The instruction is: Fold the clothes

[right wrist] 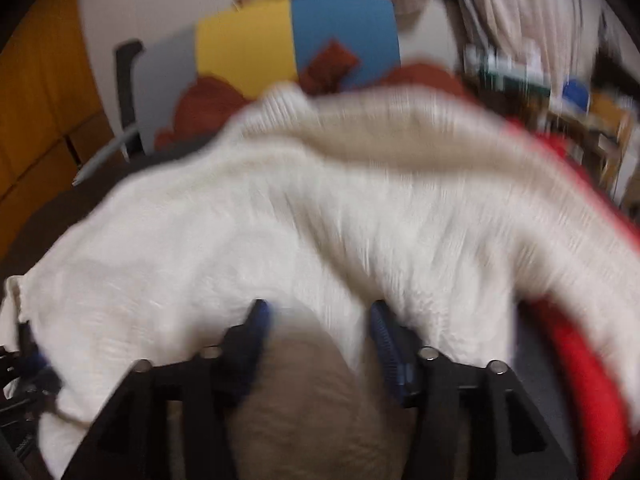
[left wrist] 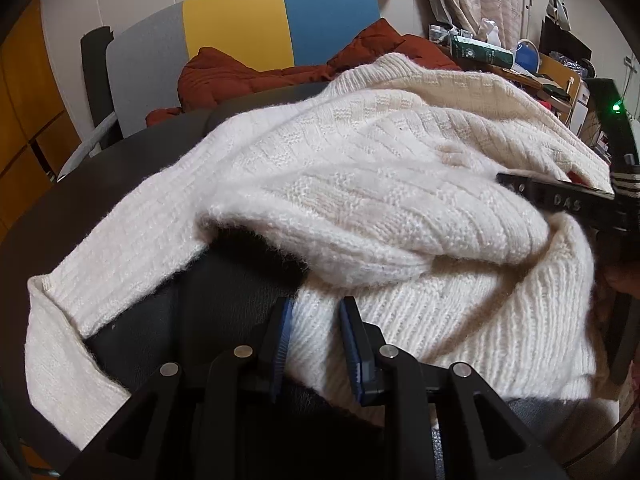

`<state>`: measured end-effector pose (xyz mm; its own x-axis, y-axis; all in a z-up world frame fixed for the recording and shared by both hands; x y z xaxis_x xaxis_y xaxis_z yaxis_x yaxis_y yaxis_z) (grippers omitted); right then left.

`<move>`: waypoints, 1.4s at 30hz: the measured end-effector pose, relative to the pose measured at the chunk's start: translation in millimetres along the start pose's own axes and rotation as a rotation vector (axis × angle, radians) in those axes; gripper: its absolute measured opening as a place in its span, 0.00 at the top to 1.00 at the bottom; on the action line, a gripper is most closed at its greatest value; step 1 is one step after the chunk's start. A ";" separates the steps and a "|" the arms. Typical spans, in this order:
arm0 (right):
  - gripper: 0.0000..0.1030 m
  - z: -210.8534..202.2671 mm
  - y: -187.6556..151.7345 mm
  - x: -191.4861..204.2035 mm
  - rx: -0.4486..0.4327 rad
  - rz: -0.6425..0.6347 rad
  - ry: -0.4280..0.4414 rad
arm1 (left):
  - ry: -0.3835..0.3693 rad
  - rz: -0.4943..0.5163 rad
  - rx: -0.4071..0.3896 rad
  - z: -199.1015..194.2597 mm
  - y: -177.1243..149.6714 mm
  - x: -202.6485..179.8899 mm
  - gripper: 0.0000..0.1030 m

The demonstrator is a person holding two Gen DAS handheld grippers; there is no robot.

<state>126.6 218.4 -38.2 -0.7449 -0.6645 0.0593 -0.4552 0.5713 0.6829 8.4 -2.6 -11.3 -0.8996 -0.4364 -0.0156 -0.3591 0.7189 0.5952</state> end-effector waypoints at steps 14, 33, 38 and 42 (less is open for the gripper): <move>0.25 -2.7 -8.5 9.0 -0.004 -0.068 0.027 | -0.133 0.025 0.125 -45.1 -48.3 1.3 0.85; 0.20 -3.0 -6.6 15.4 -0.014 -0.054 0.045 | 0.393 -0.155 0.094 -18.6 -33.0 172.0 0.86; 0.20 -3.1 -6.5 17.2 -0.014 -0.054 0.041 | 0.400 -0.215 0.100 -20.8 -26.4 201.6 0.97; 0.19 -3.1 -6.4 17.9 -0.016 -0.053 0.043 | 0.542 -0.293 0.136 -20.0 -20.1 274.0 0.98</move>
<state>117.7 201.4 -39.2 -0.6980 -0.7140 0.0541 -0.4853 0.5273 0.6975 -225.8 -147.4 -11.5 -0.5183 -0.8120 0.2682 -0.6318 0.5750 0.5199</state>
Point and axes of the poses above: each gripper's, at about its wrist camera, not at the fingertips, and z roughly the way its jaws point, x to its left, y to its top, the point moved 5 cm from there along z, roughly the way its jaws point, and after that the axes turned 5 degrees about -y, right-handed, at the moved point
